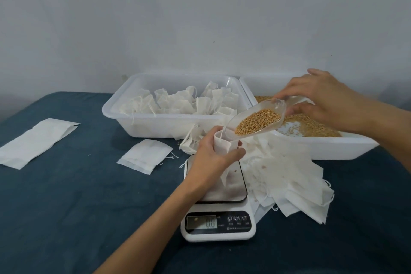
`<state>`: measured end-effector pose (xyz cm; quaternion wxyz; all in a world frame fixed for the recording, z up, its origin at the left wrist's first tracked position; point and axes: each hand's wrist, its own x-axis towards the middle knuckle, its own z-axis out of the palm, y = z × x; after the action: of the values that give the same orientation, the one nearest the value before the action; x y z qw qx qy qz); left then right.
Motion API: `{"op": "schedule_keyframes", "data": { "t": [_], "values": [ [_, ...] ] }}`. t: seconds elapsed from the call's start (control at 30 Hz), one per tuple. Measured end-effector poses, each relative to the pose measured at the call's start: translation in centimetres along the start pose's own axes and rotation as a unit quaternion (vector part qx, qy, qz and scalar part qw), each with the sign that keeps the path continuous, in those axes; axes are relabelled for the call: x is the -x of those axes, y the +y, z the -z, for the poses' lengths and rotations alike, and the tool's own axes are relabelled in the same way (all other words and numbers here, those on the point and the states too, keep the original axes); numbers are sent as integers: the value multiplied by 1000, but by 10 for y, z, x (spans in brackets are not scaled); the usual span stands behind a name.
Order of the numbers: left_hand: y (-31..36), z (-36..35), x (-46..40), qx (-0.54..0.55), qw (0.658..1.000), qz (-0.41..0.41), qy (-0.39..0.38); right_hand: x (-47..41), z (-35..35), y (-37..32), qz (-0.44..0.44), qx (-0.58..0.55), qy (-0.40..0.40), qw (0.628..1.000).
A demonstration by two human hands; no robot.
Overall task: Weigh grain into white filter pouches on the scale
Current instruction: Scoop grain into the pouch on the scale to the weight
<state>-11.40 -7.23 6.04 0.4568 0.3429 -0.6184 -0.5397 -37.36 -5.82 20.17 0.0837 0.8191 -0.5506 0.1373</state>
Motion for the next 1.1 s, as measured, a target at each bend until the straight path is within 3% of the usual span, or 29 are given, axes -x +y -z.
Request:
{"op": "schedule_keyframes", "data": {
  "t": [1.1],
  "values": [
    [1, -2, -1, 36, 999, -5, -4, -6, 1, -14, 20, 87, 15, 996]
  ]
}}
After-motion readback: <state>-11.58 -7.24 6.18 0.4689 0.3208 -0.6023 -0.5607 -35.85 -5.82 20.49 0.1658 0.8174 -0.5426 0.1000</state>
